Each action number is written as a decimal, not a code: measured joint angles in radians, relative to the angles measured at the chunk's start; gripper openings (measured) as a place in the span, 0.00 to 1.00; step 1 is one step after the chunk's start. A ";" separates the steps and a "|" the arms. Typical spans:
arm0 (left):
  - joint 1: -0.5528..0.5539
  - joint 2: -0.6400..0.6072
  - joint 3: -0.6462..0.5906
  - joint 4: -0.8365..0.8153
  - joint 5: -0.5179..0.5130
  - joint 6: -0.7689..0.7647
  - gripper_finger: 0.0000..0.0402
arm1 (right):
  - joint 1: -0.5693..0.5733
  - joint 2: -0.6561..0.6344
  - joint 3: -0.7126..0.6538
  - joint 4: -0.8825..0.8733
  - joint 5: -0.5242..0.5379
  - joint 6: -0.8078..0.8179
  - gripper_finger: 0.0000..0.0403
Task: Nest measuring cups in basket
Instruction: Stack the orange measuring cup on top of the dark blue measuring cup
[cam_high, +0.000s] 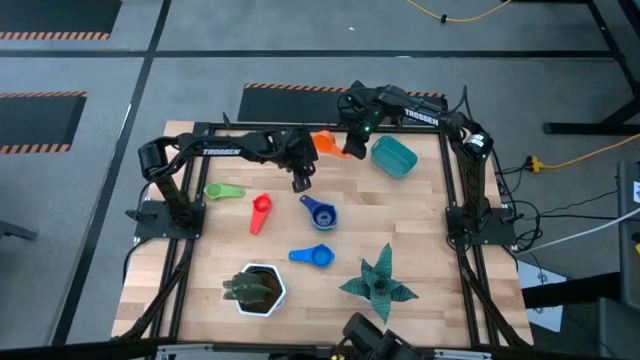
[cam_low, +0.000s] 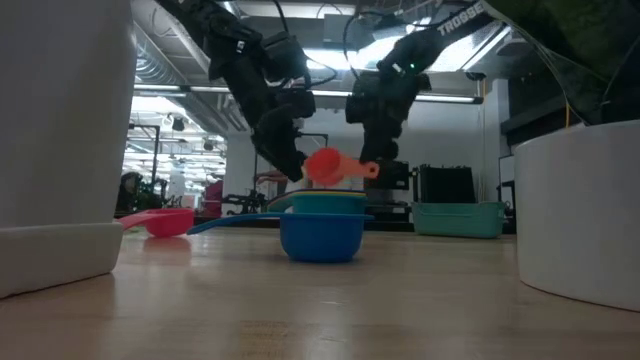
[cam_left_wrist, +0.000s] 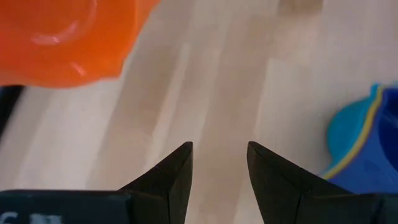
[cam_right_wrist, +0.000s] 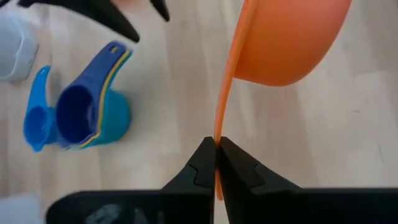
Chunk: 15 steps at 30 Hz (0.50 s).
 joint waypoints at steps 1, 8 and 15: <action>-0.008 0.000 0.000 -0.009 0.000 0.000 0.36 | 0.006 0.000 0.015 -0.030 0.008 -0.002 0.03; -0.071 0.000 0.000 -0.051 -0.007 0.001 0.36 | 0.053 0.000 0.098 -0.170 0.010 -0.024 0.03; -0.131 0.000 0.000 -0.124 -0.023 0.027 0.36 | 0.098 0.001 0.145 -0.307 0.010 -0.053 0.03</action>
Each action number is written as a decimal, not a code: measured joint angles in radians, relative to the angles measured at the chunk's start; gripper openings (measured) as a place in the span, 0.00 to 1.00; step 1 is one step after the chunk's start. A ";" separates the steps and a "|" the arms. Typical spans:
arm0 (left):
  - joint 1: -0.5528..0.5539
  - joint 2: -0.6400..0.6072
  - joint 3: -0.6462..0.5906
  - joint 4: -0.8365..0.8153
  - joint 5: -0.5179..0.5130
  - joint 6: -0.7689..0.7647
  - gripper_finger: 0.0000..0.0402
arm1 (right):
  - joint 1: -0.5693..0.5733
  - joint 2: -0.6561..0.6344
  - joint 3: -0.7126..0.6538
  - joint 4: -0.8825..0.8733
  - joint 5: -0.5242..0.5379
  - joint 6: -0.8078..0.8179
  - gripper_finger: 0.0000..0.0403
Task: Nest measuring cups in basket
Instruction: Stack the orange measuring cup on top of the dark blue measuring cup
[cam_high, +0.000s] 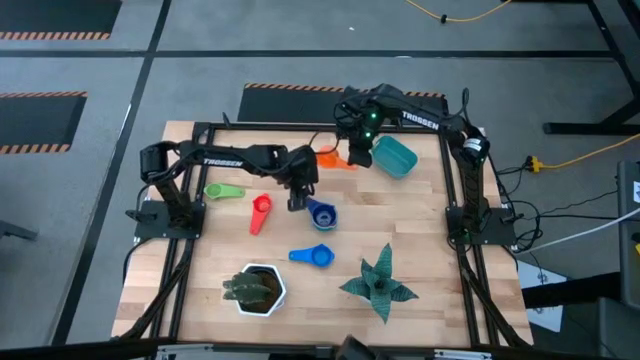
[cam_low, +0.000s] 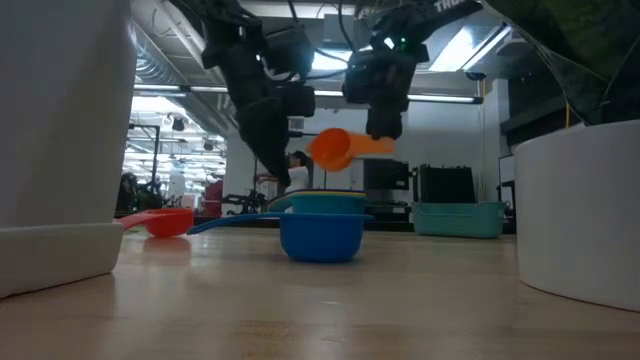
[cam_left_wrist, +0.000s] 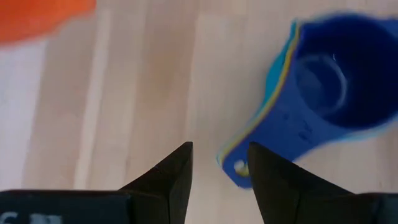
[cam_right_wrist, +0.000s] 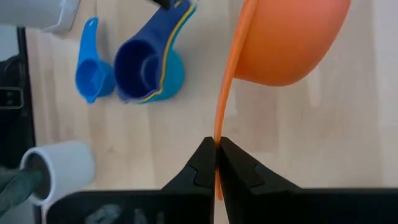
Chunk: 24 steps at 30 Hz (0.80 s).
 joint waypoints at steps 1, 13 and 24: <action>-0.007 0.000 0.000 -0.020 -0.009 0.000 0.36 | 0.005 0.000 0.005 -0.016 0.000 -0.001 0.03; -0.087 0.000 0.000 -0.154 -0.079 0.001 0.36 | 0.061 0.001 0.024 -0.180 -0.027 -0.066 0.03; -0.104 -0.188 0.001 -0.235 -0.156 -0.002 0.36 | 0.109 -0.003 0.024 -0.247 -0.065 -0.183 0.03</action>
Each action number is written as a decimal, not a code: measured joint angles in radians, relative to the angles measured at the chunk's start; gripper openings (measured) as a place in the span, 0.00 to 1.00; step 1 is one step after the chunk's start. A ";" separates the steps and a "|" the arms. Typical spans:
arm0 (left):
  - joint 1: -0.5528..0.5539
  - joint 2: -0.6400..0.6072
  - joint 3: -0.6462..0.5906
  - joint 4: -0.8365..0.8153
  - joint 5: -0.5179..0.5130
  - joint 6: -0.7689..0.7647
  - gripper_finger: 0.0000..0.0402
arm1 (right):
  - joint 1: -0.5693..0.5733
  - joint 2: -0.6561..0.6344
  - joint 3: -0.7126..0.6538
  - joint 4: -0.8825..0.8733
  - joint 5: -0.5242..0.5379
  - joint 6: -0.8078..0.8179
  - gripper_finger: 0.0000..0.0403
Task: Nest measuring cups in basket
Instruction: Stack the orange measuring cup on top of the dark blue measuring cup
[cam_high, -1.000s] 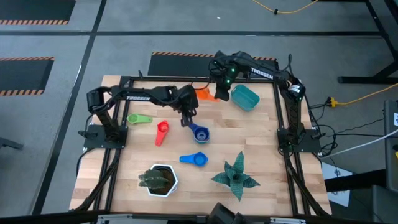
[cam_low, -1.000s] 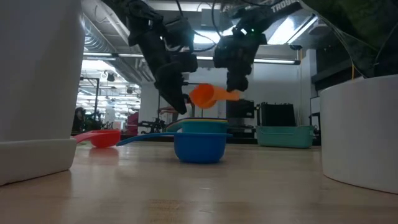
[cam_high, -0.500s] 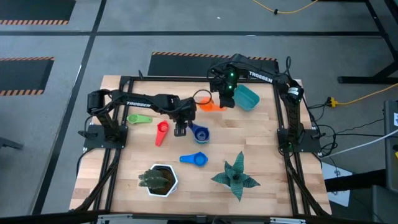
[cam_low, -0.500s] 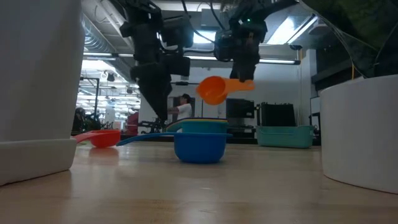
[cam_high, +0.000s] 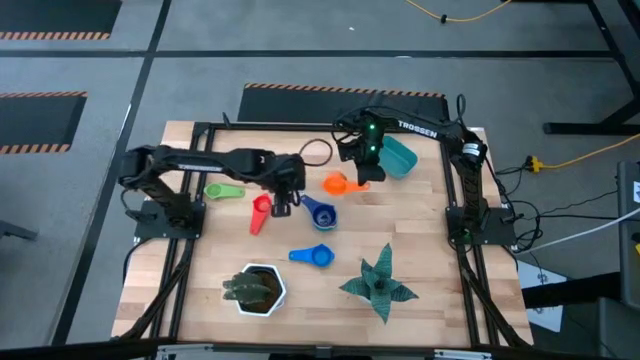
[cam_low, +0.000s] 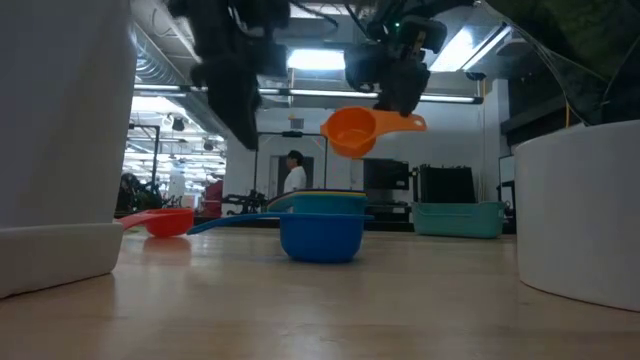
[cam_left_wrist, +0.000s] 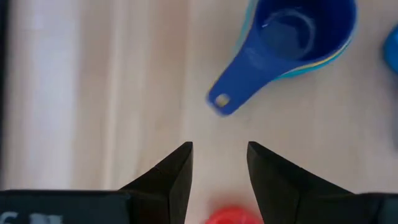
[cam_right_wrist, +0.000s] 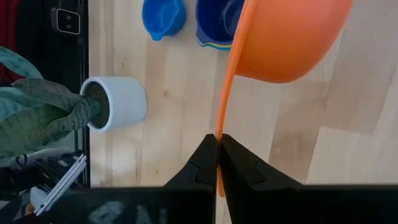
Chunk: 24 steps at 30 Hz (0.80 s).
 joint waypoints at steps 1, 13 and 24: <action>0.000 -0.020 0.000 -0.006 -0.023 0.000 0.36 | 0.004 0.000 0.000 0.000 -0.005 0.000 0.03; 0.008 -0.192 -0.001 -0.093 -0.214 -0.070 0.36 | 0.081 -0.002 0.000 0.000 -0.280 -0.148 0.03; 0.005 -0.186 -0.002 -0.112 -0.205 -0.086 0.36 | 0.122 -0.005 -0.167 -0.002 -0.483 -0.328 0.03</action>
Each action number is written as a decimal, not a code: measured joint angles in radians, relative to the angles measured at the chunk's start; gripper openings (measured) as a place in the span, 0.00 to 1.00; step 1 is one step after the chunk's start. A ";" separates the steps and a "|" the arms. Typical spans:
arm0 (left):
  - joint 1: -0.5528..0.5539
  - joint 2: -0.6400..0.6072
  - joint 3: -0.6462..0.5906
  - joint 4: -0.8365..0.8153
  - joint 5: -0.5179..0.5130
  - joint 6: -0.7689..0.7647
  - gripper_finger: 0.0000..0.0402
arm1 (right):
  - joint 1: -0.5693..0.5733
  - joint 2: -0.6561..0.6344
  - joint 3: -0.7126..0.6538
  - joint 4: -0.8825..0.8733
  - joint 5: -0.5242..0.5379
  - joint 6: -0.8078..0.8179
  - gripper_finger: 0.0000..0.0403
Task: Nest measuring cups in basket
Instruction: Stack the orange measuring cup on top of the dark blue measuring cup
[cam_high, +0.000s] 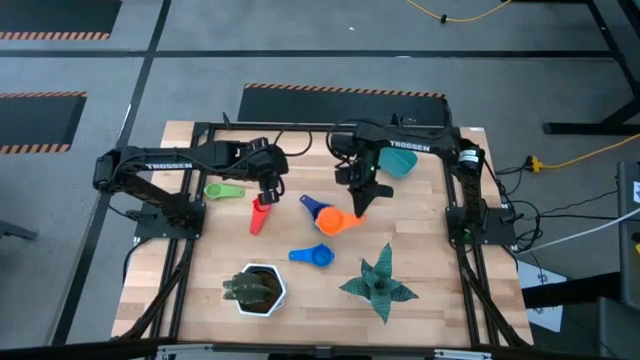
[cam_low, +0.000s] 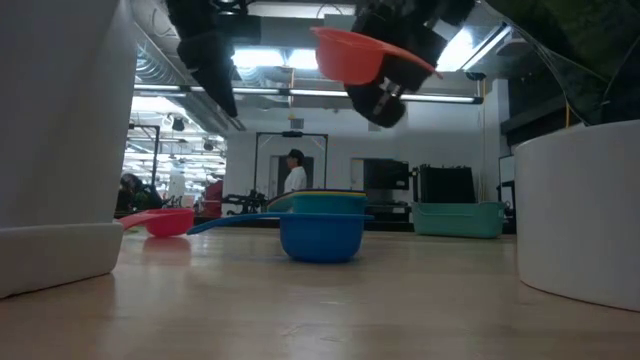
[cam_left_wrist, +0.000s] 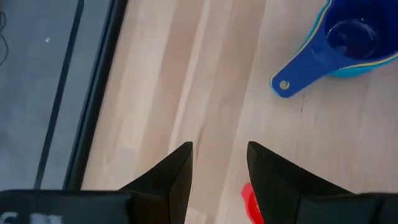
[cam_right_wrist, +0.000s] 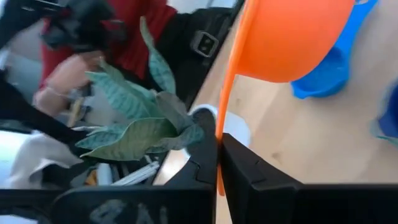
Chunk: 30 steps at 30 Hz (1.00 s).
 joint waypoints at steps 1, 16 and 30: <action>0.000 0.000 0.000 0.001 0.000 0.000 0.36 | 0.000 0.000 -0.019 -0.001 -0.017 -0.019 0.03; 0.000 0.000 0.000 0.045 0.023 0.000 0.36 | -0.045 0.000 -0.166 0.258 -0.037 -0.057 0.03; 0.000 0.000 0.000 0.053 0.036 0.000 0.36 | -0.106 0.001 -0.354 0.544 -0.118 0.213 0.03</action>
